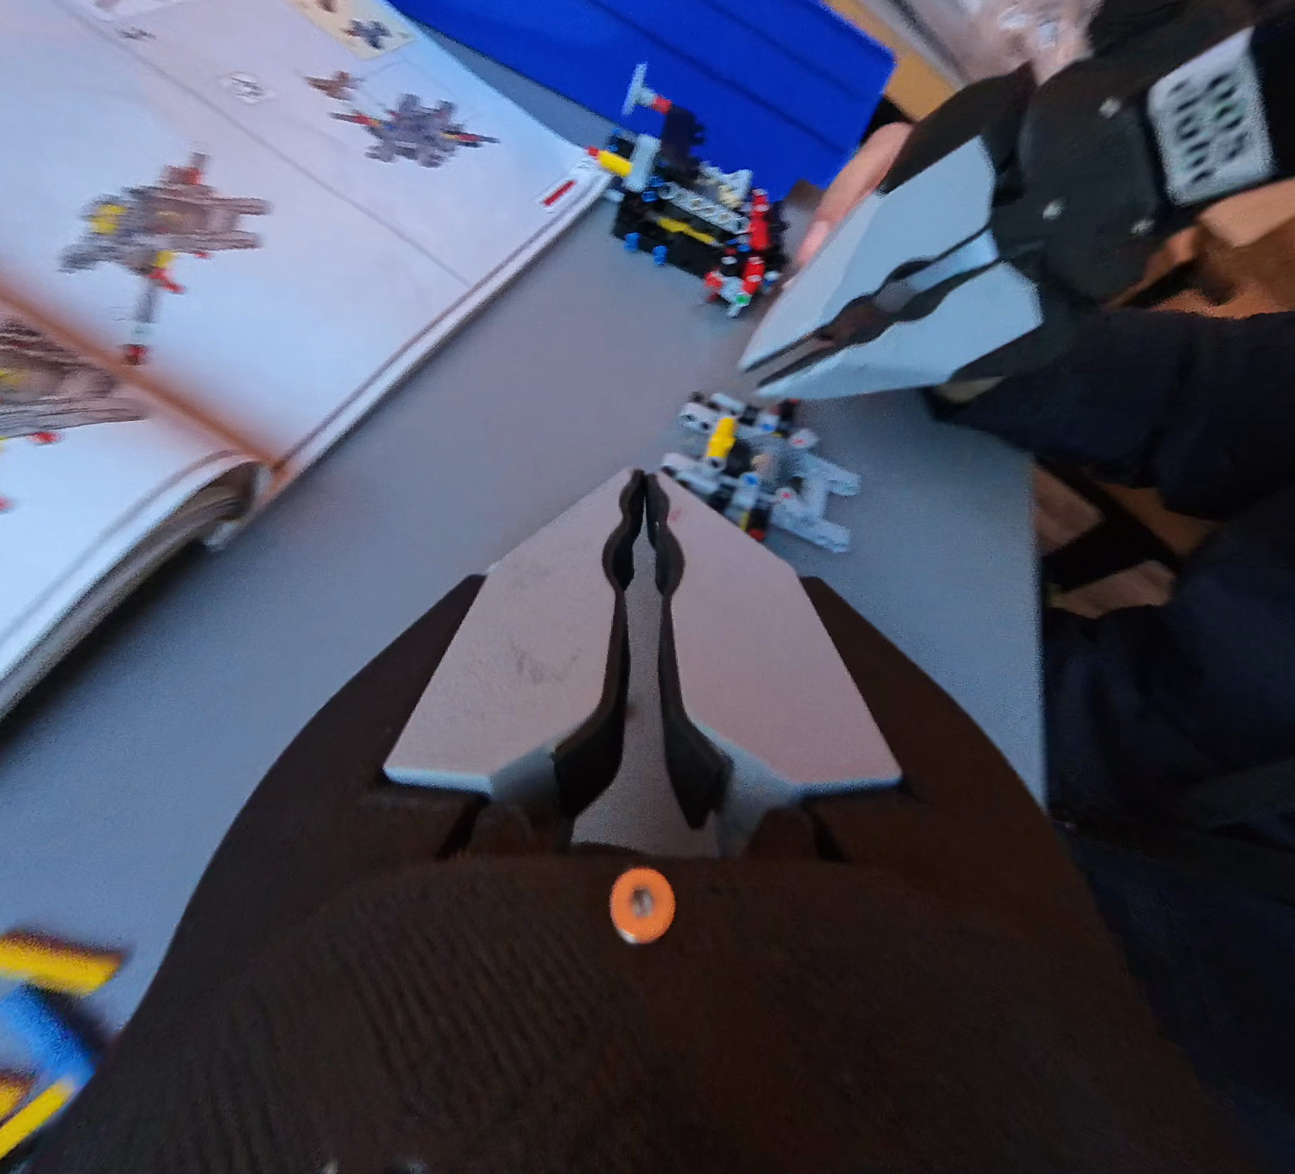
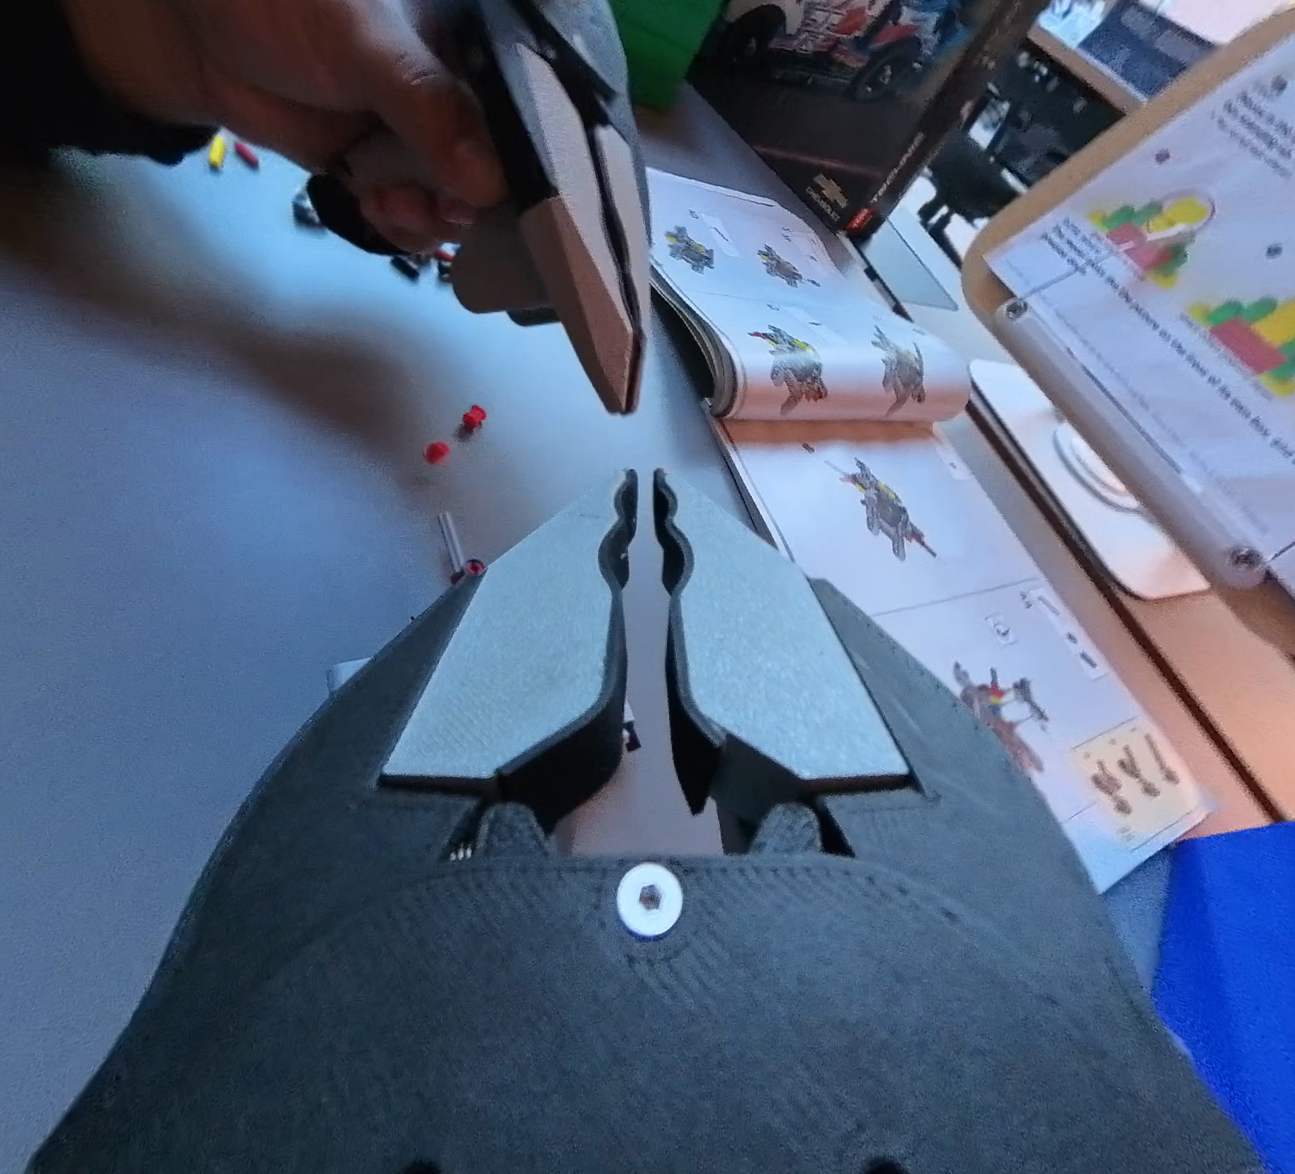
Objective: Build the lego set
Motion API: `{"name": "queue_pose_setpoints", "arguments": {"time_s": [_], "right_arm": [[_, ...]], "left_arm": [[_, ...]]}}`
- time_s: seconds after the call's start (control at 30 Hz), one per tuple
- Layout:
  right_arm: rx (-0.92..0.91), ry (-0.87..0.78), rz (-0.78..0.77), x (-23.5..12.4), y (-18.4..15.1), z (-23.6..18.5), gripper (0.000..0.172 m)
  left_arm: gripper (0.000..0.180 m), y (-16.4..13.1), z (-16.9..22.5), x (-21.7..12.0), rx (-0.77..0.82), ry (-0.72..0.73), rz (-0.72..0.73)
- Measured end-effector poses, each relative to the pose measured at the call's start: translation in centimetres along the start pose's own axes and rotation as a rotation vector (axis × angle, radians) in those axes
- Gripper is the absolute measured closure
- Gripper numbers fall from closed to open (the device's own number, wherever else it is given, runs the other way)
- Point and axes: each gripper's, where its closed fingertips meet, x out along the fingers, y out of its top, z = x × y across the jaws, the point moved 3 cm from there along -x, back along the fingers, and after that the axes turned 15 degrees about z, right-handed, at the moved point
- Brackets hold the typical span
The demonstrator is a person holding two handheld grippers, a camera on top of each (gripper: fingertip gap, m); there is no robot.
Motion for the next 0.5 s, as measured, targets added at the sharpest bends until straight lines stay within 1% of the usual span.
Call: {"name": "queue_pose_setpoints", "arguments": {"time_s": [0.07, 0.13, 0.2, 0.27, 0.4, 0.47, 0.5], "right_arm": [[0.087, -0.019, 0.014, -0.4, -0.2, 1.0, 0.171], [0.152, -0.023, 0.036, -0.7, -0.2, 1.4, 0.171], [0.182, -0.008, 0.048, -0.7, -0.2, 1.2, 0.170], [0.171, -0.001, 0.037, -0.6, -0.3, 0.9, 0.170], [0.133, 0.000, 0.028, -0.6, -0.1, 0.6, 0.171], [0.138, 0.004, 0.032, -0.6, 0.0, 0.6, 0.170], [0.140, 0.004, 0.033, -0.6, 0.0, 0.6, 0.170]], "left_arm": [[0.180, 0.1, -0.9, -0.8, 0.061, 0.062, -0.035], [0.180, 0.5, -1.6, -1.4, 0.099, 0.113, -0.024], [0.180, 0.4, -1.9, -1.5, 0.108, 0.124, -0.037], [0.180, -0.2, -2.2, -1.6, 0.128, 0.129, -0.091], [0.180, -3.1, -1.6, -2.6, 0.177, 0.067, -0.330], [0.180, -4.3, -1.9, -3.3, 0.273, 0.087, -0.430], [0.177, -4.7, -2.1, -3.7, 0.326, 0.103, -0.467]]}}
